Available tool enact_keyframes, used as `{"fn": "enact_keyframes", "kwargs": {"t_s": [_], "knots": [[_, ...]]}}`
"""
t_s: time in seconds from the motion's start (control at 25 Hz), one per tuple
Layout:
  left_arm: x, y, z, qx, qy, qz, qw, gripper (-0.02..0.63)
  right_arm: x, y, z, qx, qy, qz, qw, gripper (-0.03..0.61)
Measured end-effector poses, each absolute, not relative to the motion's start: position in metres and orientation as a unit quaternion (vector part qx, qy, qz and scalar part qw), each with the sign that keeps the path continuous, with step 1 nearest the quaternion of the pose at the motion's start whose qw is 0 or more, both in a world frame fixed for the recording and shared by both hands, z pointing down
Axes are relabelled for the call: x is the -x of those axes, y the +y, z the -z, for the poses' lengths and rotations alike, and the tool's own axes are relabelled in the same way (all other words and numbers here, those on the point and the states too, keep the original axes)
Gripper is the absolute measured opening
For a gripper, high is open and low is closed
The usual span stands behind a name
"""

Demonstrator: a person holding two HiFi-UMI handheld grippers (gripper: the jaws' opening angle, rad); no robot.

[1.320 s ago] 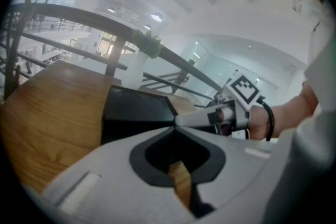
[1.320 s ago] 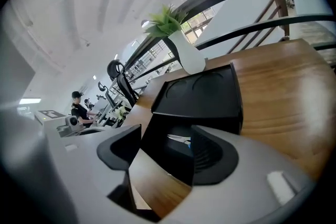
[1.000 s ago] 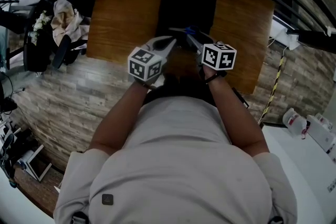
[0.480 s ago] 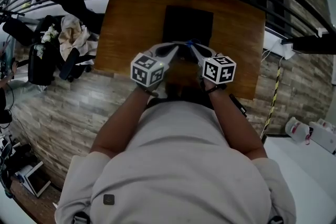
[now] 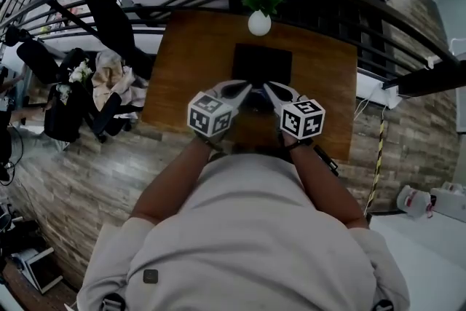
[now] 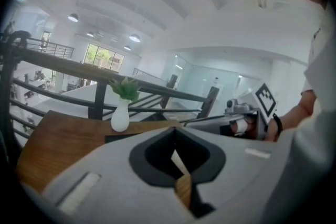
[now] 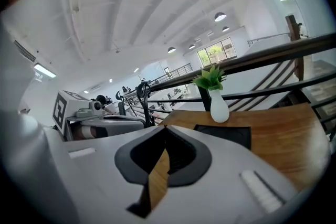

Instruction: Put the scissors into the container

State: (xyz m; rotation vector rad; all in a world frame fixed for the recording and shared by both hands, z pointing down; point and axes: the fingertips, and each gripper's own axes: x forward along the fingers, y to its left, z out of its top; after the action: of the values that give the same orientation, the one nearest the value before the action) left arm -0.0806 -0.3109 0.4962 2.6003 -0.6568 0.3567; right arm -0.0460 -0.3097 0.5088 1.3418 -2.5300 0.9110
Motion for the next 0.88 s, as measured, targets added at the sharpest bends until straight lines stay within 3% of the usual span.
{"fn": "enact_keyframes", "kwargs": {"t_s": [0.44,0.88], "knots": [[0.084,-0.310,-0.452,-0.947,-0.235,-0.102,0.195,0.003,0.062,-0.310,-0.458,-0.440,-0.860,-0.251,0.060,0.006],[0.088,-0.299,-0.450,-0.944,-0.235,-0.084,0.214,0.003,0.065,-0.292,-0.459,-0.444,-0.863,-0.234,0.062,0.006]]}}
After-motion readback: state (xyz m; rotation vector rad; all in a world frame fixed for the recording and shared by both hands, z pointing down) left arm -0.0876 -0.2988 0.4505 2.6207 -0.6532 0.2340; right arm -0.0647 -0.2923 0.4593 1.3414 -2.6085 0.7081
